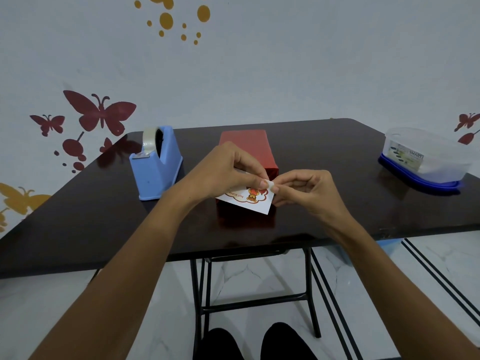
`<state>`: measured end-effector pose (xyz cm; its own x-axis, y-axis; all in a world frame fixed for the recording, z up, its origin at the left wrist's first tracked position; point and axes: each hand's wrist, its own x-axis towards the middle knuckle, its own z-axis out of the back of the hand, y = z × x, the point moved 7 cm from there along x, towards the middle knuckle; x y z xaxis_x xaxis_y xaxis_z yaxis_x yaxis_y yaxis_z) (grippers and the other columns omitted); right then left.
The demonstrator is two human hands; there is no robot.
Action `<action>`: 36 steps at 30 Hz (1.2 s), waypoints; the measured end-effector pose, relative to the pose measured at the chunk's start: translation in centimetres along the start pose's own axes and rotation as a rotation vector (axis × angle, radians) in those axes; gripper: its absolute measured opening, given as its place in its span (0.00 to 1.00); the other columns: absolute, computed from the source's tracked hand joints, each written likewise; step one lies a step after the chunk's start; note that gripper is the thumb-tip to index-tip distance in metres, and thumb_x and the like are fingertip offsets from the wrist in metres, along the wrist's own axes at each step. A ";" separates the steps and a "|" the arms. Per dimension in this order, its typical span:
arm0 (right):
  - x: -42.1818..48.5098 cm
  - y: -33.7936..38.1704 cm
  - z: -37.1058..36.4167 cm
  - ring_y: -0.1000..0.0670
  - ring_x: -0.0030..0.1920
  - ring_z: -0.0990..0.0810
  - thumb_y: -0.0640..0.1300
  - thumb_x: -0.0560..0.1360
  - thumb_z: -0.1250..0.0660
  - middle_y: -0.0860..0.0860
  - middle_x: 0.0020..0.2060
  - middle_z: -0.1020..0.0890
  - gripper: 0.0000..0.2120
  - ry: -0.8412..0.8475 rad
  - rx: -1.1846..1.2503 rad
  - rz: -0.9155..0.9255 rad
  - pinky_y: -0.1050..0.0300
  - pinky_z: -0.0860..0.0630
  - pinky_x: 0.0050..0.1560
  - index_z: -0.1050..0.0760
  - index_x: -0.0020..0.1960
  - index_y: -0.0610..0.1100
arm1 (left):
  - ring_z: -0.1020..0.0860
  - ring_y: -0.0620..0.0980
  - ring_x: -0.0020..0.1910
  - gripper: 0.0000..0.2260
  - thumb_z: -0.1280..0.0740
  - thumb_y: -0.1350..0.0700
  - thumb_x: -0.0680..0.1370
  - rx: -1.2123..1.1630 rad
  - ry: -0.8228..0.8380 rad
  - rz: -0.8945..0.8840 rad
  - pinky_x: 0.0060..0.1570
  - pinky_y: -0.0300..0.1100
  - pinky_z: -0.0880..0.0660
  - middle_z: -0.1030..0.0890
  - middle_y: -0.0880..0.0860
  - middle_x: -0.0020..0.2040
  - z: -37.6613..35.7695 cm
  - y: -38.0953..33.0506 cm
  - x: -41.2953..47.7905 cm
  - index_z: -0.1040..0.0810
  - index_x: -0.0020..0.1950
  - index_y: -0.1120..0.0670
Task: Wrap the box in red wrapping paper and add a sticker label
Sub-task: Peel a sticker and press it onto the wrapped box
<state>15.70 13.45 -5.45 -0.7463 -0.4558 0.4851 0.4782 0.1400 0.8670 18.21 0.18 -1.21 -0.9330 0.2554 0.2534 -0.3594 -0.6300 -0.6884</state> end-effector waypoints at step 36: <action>-1.2 -0.5 2.9 0.50 0.35 0.16 0.35 0.72 0.32 0.48 0.33 0.15 0.04 -0.284 0.145 -0.113 0.62 0.20 0.35 0.19 0.41 0.41 | 0.30 0.39 0.61 0.12 0.28 0.47 0.71 0.465 -0.375 -0.109 0.60 0.39 0.43 0.23 0.40 0.58 -0.7 -1.6 0.7 0.19 0.54 0.43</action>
<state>15.02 16.45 -6.13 -0.8995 -0.2156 0.3800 0.3298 0.2354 0.9142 18.15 1.89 -0.44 -0.8021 0.1136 0.5863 -0.3437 -0.8907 -0.2977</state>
